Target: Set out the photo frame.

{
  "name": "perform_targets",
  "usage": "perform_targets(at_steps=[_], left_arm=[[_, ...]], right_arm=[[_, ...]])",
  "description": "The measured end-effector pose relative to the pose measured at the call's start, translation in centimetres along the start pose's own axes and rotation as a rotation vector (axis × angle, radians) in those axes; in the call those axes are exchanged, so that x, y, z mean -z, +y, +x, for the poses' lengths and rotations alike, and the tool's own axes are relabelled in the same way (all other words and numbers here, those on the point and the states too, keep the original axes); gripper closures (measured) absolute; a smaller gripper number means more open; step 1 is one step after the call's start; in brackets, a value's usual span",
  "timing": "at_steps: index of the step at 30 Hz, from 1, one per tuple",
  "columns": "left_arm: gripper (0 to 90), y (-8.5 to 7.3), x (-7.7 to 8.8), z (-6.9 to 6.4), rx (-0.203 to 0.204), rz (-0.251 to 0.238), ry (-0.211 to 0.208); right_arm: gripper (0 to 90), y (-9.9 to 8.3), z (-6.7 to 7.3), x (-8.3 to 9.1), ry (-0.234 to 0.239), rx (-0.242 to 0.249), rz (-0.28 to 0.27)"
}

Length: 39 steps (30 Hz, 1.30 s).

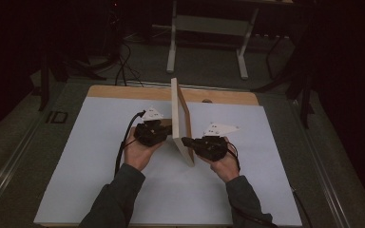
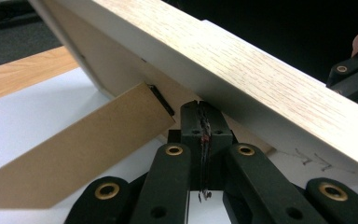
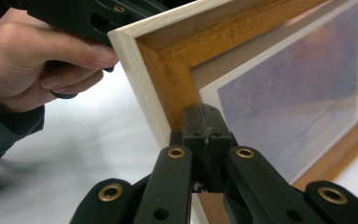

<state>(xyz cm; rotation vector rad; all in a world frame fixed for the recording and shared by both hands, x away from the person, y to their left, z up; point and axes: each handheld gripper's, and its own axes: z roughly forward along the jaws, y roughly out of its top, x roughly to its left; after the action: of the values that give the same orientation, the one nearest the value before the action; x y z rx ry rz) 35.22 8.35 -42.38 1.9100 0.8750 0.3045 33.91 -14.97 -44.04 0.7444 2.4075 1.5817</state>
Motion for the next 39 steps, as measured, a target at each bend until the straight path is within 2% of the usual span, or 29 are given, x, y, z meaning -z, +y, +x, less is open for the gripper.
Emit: perform_targets(at_steps=[13,20,27,28,31,37,39], left_arm=[[90.0,0.0,-0.1,1.3,0.020,-0.003,-0.041],[90.0,0.0,0.0,2.0,0.013,0.011,-0.037],[90.0,-0.2,0.2,3.1,0.040,0.003,-0.065],[89.4,-0.2,0.2,3.2,0.043,0.001,-0.059],[79.8,-0.3,0.5,3.4,0.063,-0.010,-0.020],[71.6,-0.2,1.4,3.5,0.076,-0.033,0.018],[68.3,-0.2,1.7,3.4,0.080,-0.030,0.044]], right_arm=[[89.9,0.2,0.5,-0.9,0.008,0.000,0.007],[89.9,0.5,0.8,-1.8,0.013,-0.002,0.010],[89.9,1.1,1.3,-2.5,0.002,0.007,0.020],[89.9,1.1,1.3,-2.6,0.001,0.007,0.020],[89.8,1.1,1.4,-2.7,-0.004,0.016,0.020],[88.8,0.5,1.3,-2.8,-0.024,0.029,0.043],[87.3,0.3,1.1,-2.7,-0.029,0.027,0.046]])
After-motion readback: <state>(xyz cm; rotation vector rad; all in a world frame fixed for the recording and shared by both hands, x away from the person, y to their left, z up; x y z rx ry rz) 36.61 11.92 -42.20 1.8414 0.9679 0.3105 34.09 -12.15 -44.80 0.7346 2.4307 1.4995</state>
